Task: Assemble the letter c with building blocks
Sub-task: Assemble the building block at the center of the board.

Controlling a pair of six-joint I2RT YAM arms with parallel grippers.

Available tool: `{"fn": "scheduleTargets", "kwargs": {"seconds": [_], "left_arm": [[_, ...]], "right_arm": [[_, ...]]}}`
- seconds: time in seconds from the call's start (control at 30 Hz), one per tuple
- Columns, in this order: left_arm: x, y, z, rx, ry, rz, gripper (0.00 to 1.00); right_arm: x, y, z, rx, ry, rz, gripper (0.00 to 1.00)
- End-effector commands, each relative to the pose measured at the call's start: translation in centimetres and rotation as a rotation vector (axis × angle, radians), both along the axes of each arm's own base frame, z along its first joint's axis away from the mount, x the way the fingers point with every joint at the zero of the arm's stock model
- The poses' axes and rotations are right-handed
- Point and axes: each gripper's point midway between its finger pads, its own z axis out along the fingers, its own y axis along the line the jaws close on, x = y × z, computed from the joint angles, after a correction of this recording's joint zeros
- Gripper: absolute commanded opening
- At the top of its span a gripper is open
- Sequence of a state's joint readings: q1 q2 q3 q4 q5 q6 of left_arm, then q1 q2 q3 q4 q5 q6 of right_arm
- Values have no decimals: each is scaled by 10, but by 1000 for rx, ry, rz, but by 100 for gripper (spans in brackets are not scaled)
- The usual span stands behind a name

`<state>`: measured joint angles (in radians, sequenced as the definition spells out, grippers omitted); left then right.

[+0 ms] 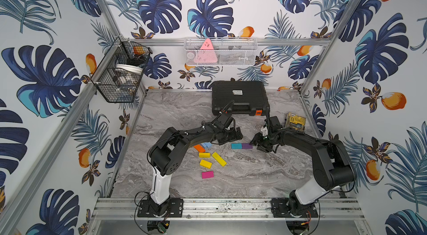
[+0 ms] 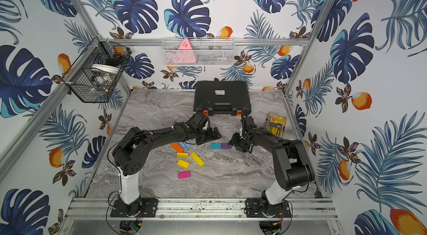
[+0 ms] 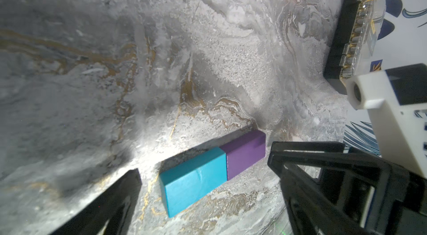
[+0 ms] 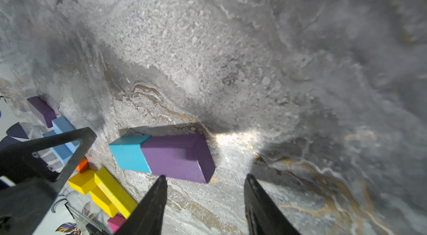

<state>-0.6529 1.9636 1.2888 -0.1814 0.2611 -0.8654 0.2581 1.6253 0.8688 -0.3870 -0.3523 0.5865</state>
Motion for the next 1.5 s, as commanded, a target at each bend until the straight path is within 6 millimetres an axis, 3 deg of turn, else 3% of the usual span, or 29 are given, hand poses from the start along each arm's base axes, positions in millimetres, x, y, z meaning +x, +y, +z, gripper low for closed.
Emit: {"fn": "scheduleTargets", "kwargs": {"seconds": [0.0,0.5,1.03,1.3,1.47], "left_arm": [[-5,-1,-1,-10,16,2,99],[-13,-19,-6,-37,26,-27,99],[-13,-25,-6,-54,29,-30,99],[-11,-19,4,-40,10,-26,99],[3,10,30,-25,-35,10,99]], "right_arm": [[2,-1,1,-2,-11,-8,56],[3,-5,4,-11,-20,-13,56],[1,-8,5,-14,-19,-18,56],[-1,-8,13,-7,-34,-7,59],[-7,-7,28,-8,-67,23,63]]}}
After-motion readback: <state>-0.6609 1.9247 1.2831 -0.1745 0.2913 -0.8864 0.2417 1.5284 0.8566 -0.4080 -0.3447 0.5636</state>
